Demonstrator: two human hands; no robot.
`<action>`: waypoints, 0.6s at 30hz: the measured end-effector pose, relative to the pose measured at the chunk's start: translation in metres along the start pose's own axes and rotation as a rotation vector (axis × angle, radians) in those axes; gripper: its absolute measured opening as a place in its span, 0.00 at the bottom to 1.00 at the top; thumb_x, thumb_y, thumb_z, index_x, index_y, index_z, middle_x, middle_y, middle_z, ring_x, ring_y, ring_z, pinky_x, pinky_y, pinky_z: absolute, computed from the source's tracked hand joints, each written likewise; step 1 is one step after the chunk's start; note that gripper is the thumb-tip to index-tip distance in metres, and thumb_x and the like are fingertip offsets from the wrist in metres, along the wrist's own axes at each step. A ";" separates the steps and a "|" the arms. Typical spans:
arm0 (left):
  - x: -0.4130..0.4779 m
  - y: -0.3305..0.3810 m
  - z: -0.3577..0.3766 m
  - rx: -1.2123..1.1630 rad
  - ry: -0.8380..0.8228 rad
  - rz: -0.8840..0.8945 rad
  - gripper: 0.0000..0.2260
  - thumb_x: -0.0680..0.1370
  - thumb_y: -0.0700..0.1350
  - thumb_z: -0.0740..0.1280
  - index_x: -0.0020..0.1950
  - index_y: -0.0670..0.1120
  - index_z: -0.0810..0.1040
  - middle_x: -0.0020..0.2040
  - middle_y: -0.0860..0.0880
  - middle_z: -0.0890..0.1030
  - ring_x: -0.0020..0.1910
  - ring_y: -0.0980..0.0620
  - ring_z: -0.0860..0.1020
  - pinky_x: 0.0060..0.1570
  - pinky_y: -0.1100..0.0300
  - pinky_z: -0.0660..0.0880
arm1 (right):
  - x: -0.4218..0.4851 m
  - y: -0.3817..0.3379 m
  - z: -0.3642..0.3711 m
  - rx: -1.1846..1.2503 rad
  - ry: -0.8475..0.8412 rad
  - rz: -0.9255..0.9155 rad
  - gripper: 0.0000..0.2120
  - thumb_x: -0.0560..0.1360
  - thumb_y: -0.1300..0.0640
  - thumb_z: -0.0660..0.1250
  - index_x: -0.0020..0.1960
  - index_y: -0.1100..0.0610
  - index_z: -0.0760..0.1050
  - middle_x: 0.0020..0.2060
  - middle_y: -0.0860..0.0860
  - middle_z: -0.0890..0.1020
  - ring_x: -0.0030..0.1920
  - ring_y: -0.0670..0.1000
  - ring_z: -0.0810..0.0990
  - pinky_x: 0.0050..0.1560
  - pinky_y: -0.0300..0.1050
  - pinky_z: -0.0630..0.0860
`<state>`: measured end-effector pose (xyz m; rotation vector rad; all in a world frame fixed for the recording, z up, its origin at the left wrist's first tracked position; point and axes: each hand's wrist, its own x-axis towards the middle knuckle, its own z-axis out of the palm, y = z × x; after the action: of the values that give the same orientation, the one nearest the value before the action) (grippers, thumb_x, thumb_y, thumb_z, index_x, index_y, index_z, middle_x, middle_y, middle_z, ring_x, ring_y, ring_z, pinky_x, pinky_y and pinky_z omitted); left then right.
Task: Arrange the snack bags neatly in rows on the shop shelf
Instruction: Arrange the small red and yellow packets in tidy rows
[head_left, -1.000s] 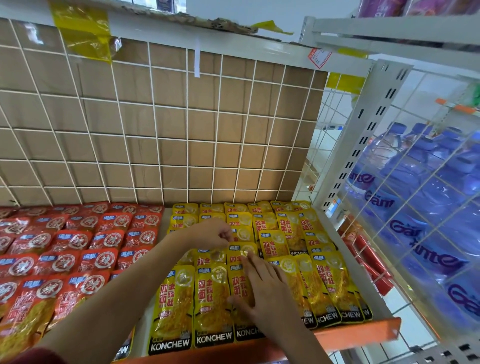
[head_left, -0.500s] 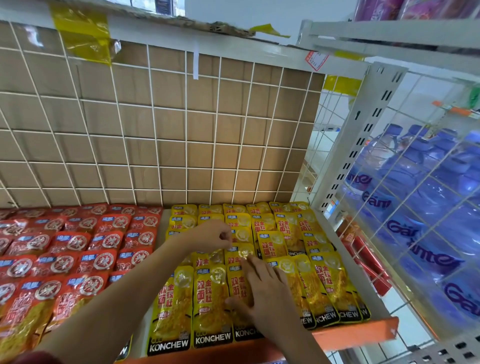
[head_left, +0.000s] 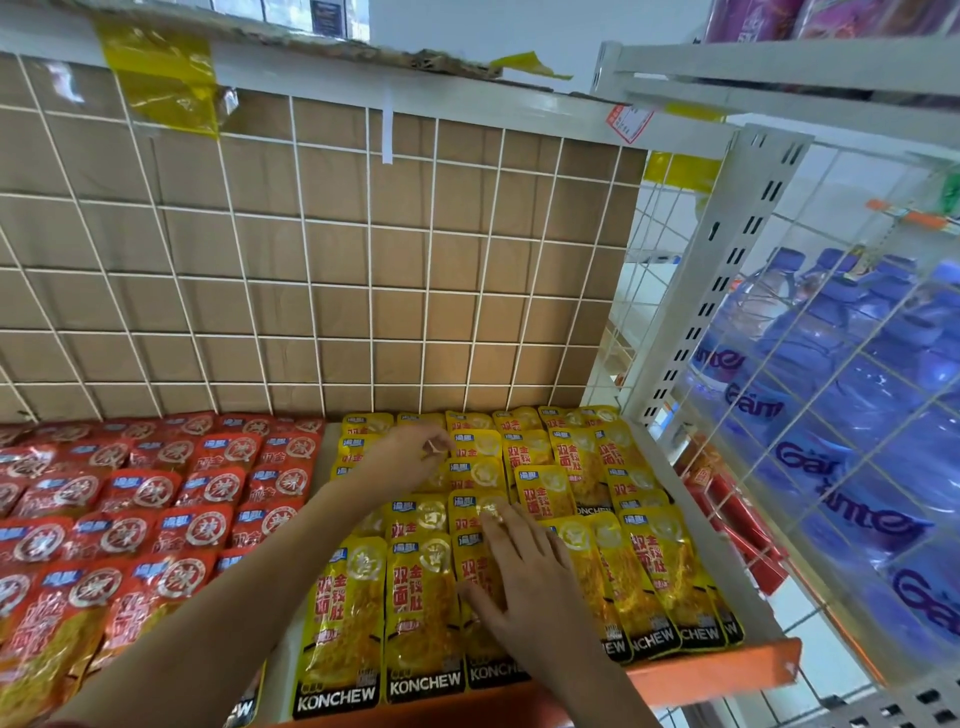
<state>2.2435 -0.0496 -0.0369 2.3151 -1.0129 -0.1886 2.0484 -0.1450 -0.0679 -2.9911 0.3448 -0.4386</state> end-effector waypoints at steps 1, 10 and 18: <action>0.001 0.000 0.001 0.029 -0.009 0.000 0.10 0.78 0.42 0.63 0.58 0.48 0.77 0.52 0.52 0.78 0.51 0.55 0.74 0.47 0.64 0.68 | 0.002 -0.002 0.000 0.004 0.008 -0.012 0.28 0.77 0.36 0.41 0.65 0.49 0.69 0.63 0.45 0.76 0.62 0.47 0.75 0.58 0.46 0.73; 0.020 0.012 0.009 0.170 -0.124 0.033 0.08 0.76 0.46 0.66 0.55 0.49 0.78 0.46 0.55 0.74 0.51 0.54 0.73 0.48 0.63 0.66 | 0.013 -0.010 0.008 -0.005 -0.037 -0.054 0.26 0.79 0.43 0.41 0.62 0.48 0.74 0.61 0.47 0.78 0.60 0.50 0.77 0.54 0.48 0.77; 0.031 0.019 0.014 0.102 -0.152 -0.009 0.03 0.75 0.42 0.68 0.47 0.44 0.77 0.44 0.52 0.75 0.45 0.55 0.71 0.43 0.62 0.65 | 0.012 -0.011 0.007 0.032 -0.069 -0.036 0.23 0.70 0.41 0.54 0.58 0.47 0.77 0.59 0.46 0.79 0.59 0.50 0.79 0.50 0.41 0.78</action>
<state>2.2488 -0.0883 -0.0342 2.4274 -1.1095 -0.3281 2.0641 -0.1364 -0.0696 -2.9766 0.2759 -0.3400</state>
